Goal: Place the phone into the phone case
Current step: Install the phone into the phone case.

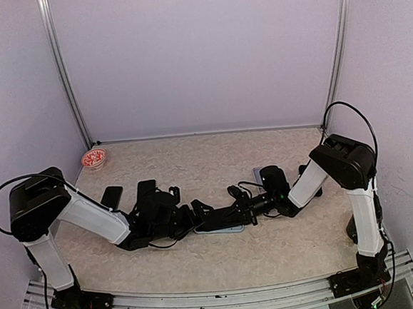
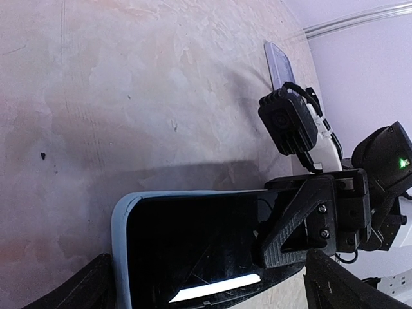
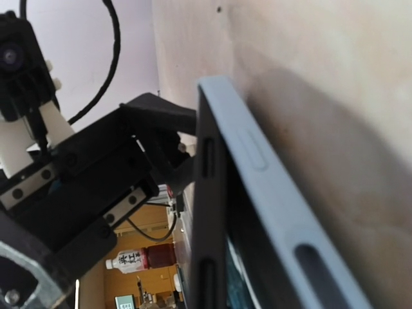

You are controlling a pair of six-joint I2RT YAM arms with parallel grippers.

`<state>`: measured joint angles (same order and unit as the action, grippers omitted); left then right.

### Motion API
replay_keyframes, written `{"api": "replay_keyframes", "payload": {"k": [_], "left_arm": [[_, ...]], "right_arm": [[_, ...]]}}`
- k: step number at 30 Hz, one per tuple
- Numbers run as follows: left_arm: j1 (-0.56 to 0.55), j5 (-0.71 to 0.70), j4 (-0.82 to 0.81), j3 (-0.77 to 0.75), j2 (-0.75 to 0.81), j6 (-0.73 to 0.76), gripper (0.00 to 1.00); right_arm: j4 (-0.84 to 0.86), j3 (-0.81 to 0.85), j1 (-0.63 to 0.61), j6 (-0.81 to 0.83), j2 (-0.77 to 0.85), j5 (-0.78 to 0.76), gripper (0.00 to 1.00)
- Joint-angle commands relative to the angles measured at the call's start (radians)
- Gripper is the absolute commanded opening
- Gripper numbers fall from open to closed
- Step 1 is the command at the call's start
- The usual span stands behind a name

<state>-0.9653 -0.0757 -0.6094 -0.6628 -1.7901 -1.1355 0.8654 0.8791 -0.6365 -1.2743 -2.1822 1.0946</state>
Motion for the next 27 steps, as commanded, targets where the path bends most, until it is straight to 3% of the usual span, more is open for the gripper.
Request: {"api": "replay_keyframes", "payload": {"k": [1,18,27], "left_arm": [[-0.019,0.089,-0.037,-0.011,0.043,-0.002,0.99],[0.009,0.191,-0.025,-0.015,0.113,0.051,0.99],[0.024,0.249,-0.051,-0.02,0.109,0.062,0.99]], "right_arm": [[0.063,-0.02,-0.055,-0.054,-0.05,-0.008,0.06],[0.056,-0.029,-0.052,0.025,0.004,0.017,0.07],[0.149,-0.048,-0.051,0.007,0.025,0.047,0.07]]}}
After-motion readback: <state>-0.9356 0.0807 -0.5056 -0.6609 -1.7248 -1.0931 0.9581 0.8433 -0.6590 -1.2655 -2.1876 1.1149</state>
